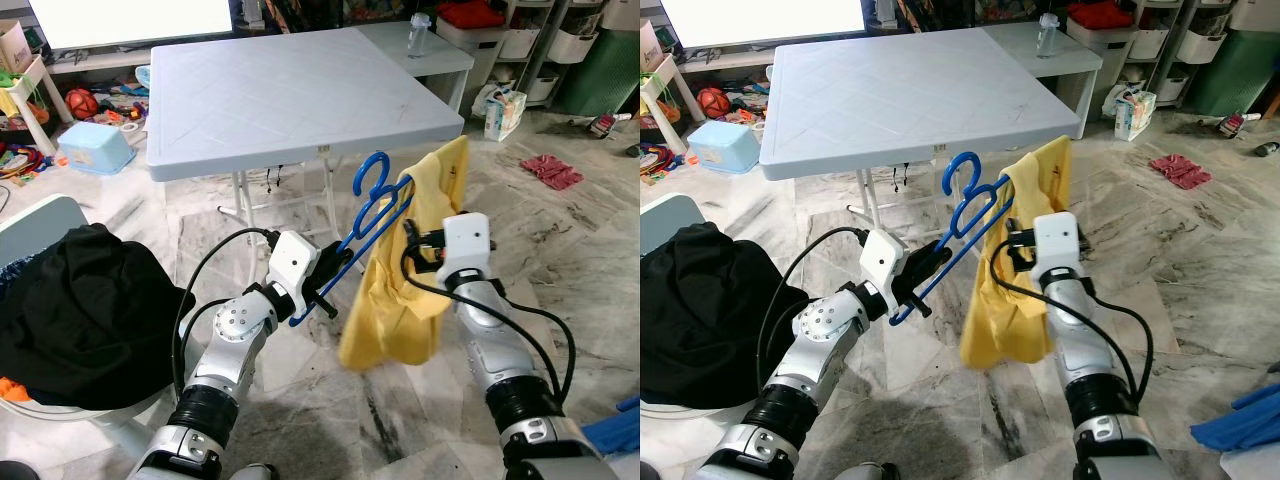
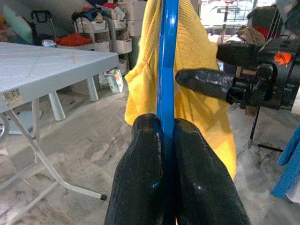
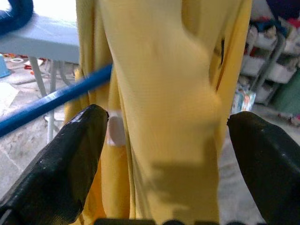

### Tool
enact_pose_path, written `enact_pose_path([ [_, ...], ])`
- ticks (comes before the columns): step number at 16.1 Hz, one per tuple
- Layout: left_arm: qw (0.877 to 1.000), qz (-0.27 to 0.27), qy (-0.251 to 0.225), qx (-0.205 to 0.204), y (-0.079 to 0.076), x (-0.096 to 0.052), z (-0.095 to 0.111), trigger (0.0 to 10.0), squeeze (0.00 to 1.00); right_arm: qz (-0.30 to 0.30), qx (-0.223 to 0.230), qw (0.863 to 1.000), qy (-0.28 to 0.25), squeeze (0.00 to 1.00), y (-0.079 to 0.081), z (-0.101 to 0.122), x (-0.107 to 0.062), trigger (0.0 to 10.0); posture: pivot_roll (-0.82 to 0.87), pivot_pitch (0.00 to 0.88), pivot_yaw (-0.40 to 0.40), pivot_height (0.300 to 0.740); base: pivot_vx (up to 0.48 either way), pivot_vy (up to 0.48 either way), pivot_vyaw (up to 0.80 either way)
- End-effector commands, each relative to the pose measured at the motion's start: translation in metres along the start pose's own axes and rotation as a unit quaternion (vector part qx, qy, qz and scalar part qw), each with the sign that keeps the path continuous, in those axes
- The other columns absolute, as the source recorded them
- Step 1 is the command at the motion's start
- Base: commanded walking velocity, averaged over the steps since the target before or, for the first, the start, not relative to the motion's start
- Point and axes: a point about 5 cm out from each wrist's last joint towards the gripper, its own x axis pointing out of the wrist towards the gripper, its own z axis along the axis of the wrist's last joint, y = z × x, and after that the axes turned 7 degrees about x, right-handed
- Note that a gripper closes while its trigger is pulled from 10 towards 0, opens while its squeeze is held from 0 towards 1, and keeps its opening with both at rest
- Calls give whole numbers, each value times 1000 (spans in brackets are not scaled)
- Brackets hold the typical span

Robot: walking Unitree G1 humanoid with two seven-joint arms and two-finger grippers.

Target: Hang hanger

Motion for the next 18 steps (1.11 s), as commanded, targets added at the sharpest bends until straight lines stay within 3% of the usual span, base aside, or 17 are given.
enact_pose_path([
  [1, 1000, -4, -29, 10, 2, 3, 13, 0, 0, 11, 19, 1000, 8, 0, 3, -2, 2, 10000, -5, 0, -2, 740, 0, 0, 0],
  [2, 999, -5, -32, 9, 1, 4, 14, 0, 0, 19, 24, 999, 9, 0, 5, -4, 2, 980, -6, 0, -3, 740, 0, 0, 0],
  [3, 999, -8, -34, 9, 0, 5, 15, 0, 0, 27, 33, 999, 16, 0, 8, -7, 1, 0, -6, 0, -3, 740, 0, 0, 0],
  [5, 999, -11, -38, 12, 0, 5, 18, 0, 0, 33, 39, 998, 27, 0, 7, -12, 1, 0, -4, 0, -6, 740, 0, 0, 0],
  [13, 999, -14, -46, 13, -4, 2, 23, 0, 0, -48, 51, 997, 19, 0, -33, -3, 7, 0, 1, 0, -23, 740, 0, 0, 0],
  [18, 999, -14, -41, 7, -6, 1, 21, 0, 0, -59, 88, 994, 1, 0, -34, 7, 13, 0, -6, 0, -27, 740, 0, 0, 0],
])
